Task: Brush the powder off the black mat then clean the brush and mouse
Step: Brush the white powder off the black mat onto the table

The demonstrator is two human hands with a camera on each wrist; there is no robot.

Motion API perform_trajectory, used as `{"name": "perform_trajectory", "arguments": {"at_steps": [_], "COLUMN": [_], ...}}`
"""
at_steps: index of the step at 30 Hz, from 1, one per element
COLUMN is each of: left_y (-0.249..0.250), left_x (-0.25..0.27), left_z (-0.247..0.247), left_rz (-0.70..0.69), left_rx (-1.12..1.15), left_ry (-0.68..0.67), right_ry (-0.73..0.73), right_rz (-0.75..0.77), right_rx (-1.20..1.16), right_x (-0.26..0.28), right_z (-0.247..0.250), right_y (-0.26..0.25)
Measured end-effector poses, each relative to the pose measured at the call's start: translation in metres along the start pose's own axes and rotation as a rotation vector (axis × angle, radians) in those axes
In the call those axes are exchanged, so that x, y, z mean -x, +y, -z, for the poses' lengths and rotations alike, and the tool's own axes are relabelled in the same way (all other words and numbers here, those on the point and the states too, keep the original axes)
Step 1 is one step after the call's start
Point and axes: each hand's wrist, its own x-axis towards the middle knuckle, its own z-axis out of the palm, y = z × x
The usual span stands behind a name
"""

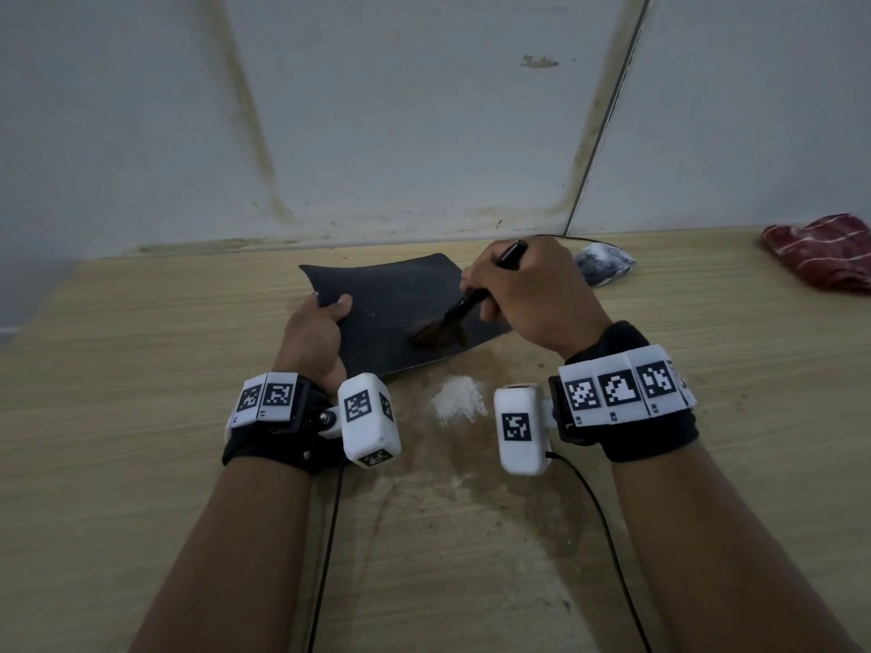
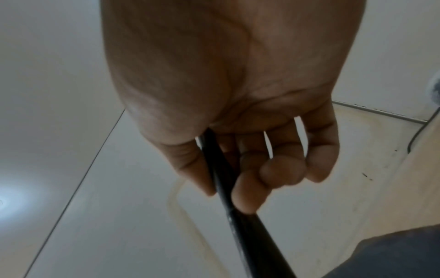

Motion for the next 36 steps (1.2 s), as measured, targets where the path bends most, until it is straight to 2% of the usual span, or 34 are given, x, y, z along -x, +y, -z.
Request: {"name": "perform_trajectory", "arguments": {"at_steps": [2, 4, 7, 10, 12, 15, 17, 20, 23, 27, 32, 36], "left_y": [-0.001, -0.001, -0.002, -0.003, -0.003, -0.004, -0.005, -0.004, -0.005, -0.006, -0.007, -0.008], "left_x": [0.000, 0.001, 0.001, 0.000, 0.000, 0.000, 0.000, -0.002, -0.002, 0.000, 0.001, 0.002], "left_z": [0.000, 0.001, 0.003, 0.002, 0.001, 0.002, 0.002, 0.000, -0.002, -0.003, -0.004, -0.004], "left_rz": [-0.001, -0.010, -0.022, -0.014, -0.015, -0.021, -0.023, -0.026, -0.027, -0.042, -0.054, -0.083], "left_rx": [0.003, 0.002, 0.007, 0.016, 0.014, 0.007, 0.011, 0.011, 0.011, -0.009, -0.018, -0.087], "left_ry": [-0.003, -0.001, -0.004, -0.012, -0.018, -0.031, -0.043, -0.060, -0.074, -0.082, -0.084, -0.062], "right_ry": [0.037, -0.051, -0.147, -0.051, 0.018, -0.054, -0.113, -0.059, 0.009, -0.092, 0.014, -0.089], "right_rz": [0.021, -0.006, -0.047, -0.011, 0.019, 0.014, -0.022, -0.005, 0.041, -0.018, 0.074, 0.071], "right_rx": [0.082, 0.161, 0.089, -0.017, 0.013, 0.142, 0.108, 0.007, 0.046, 0.092, -0.031, 0.041], "right_x": [0.000, 0.003, 0.005, 0.004, 0.004, 0.007, 0.008, 0.006, 0.006, 0.008, 0.008, 0.011], "right_z": [0.000, -0.003, -0.007, -0.004, -0.003, -0.007, -0.008, -0.006, -0.006, -0.010, -0.014, -0.023], "right_y": [0.001, 0.000, -0.002, -0.004, -0.001, 0.000, 0.000, -0.001, 0.001, 0.003, -0.001, 0.000]}}
